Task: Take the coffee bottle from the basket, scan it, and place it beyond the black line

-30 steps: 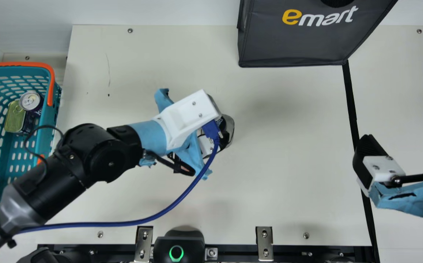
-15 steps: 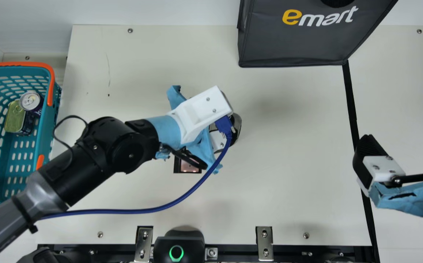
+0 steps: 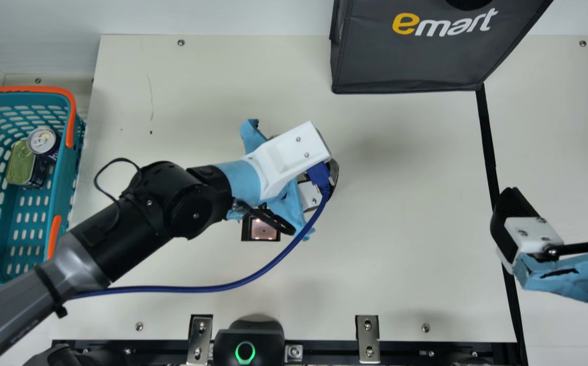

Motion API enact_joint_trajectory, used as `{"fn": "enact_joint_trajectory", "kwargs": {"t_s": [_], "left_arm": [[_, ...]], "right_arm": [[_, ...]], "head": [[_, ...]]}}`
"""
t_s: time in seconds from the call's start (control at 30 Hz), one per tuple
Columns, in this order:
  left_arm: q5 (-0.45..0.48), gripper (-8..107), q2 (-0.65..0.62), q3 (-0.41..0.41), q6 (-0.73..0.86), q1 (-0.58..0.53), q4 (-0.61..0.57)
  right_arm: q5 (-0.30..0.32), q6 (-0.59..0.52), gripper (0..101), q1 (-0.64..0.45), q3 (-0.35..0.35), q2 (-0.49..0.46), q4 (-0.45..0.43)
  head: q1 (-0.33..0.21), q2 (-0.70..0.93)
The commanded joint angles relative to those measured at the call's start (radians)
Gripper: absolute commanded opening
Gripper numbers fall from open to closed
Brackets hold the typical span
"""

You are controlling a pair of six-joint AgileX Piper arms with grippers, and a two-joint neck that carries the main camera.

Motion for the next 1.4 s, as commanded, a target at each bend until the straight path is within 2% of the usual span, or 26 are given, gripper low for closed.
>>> {"fn": "enact_joint_trajectory", "kwargs": {"t_s": [0.0,0.5,1.0,1.37], "left_arm": [[0.002,40,0.001,-0.001,-0.002,-0.002,0.002],[-0.010,90,0.001,-0.006,-0.028,-0.009,0.023],[-0.014,90,-0.040,-0.006,-0.076,0.009,0.044],[-0.027,90,-0.116,0.032,-0.165,0.070,0.123]], "right_arm": [[0.000,0.000,91,0.000,0.000,0.000,0.000],[0.000,0.000,91,0.000,0.000,0.000,0.000],[0.000,0.000,91,0.000,0.000,0.000,0.000],[0.000,0.000,91,0.000,0.000,0.000,0.000]], "head": [[-0.026,0.002],[-0.026,0.002],[-0.026,0.002],[-0.026,0.002]]}}
